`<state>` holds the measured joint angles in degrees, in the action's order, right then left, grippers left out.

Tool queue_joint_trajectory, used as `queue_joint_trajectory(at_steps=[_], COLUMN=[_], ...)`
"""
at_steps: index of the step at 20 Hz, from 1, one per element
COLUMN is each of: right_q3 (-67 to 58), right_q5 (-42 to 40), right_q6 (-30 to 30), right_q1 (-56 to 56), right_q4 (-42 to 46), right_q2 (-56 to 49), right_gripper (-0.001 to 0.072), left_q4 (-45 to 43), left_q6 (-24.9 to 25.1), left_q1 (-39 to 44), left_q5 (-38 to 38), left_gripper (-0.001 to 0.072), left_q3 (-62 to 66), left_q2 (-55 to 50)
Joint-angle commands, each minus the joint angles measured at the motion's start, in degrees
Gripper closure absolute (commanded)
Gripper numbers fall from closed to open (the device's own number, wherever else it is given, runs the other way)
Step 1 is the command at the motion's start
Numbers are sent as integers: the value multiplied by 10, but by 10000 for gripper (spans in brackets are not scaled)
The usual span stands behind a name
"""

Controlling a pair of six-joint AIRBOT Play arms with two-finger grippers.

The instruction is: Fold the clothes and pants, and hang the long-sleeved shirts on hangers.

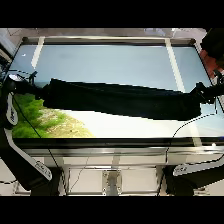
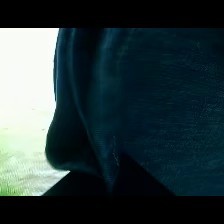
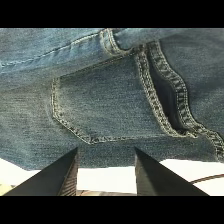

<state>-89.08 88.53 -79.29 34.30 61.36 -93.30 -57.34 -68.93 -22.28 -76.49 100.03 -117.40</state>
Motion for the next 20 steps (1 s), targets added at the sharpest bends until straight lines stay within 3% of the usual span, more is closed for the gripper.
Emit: queue_joint_trajectory(at_steps=[1, 4, 7, 10, 13, 15, 20], right_q3=[0, -1, 0, 0, 0, 0, 0], right_q5=[5, 7, 13, 16, 16, 16, 16], right_q6=[-1, -1, -1, -1, -1, 1, 10], right_q1=[-2, -2, -2, -2, -2, -2, -2], right_q4=[0, 2, 3, 3, 3, 3, 3], right_q2=[0, 0, 0, 0, 0, 0, 0], right_gripper=[318, 318, 319, 319, 319, 319, 319], left_q4=[-5, -53, -218, -327, -289, -219, -59], left_q6=[12, 0, -69, -90, -102, -116, -162], left_q1=[16, -1, -35, -66, -66, -40, 120], left_q5=[-3, -53, -99, -123, -144, -173, -159], left_gripper=[682, 683, 683, 683, 683, 683, 683], left_q3=[2, 2, 2, 2, 2, 2, 2], left_q2=[2, 46, 143, 253, 330, 353, 332])
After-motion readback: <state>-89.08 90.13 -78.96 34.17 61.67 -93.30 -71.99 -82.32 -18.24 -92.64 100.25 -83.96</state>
